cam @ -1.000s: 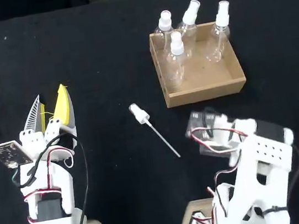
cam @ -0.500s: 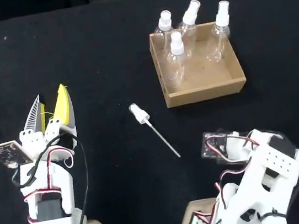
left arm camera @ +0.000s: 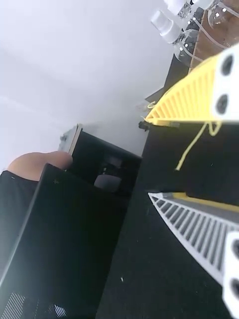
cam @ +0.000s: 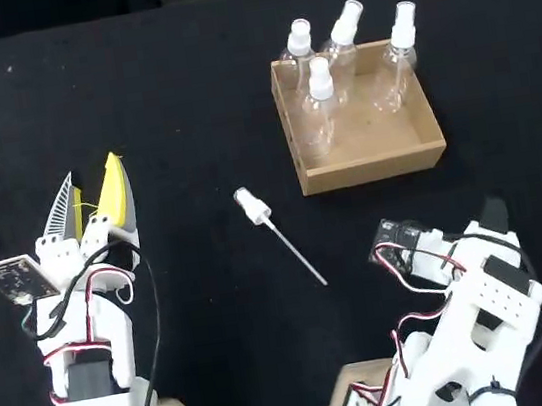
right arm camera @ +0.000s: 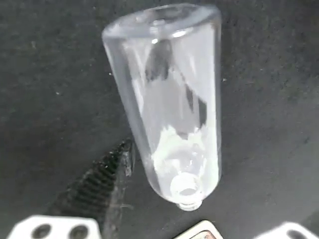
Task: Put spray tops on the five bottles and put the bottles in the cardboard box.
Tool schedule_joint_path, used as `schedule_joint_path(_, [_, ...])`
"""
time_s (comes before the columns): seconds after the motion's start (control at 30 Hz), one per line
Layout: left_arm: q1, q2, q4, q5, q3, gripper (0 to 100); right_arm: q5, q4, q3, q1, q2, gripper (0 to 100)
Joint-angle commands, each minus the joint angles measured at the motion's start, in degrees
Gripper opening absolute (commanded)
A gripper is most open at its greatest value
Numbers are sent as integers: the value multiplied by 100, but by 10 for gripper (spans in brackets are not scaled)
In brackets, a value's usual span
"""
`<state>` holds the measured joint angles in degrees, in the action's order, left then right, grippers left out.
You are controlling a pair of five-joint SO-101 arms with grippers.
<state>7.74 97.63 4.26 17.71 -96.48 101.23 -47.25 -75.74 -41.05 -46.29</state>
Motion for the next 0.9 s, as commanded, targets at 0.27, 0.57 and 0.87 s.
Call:
schedule_joint_path(0.27, [-66, 26, -141, 44, -119, 209, -3455, -1987, 2519, -62, -163, 559])
schedule_joint_path(0.57, [-66, 26, -141, 44, -119, 209, -5310, -2848, 2730, 149, -154, 213])
schedule_joint_path(0.87, [-66, 26, -141, 44, -119, 209, -7534, -4123, 2730, 290, -163, 209])
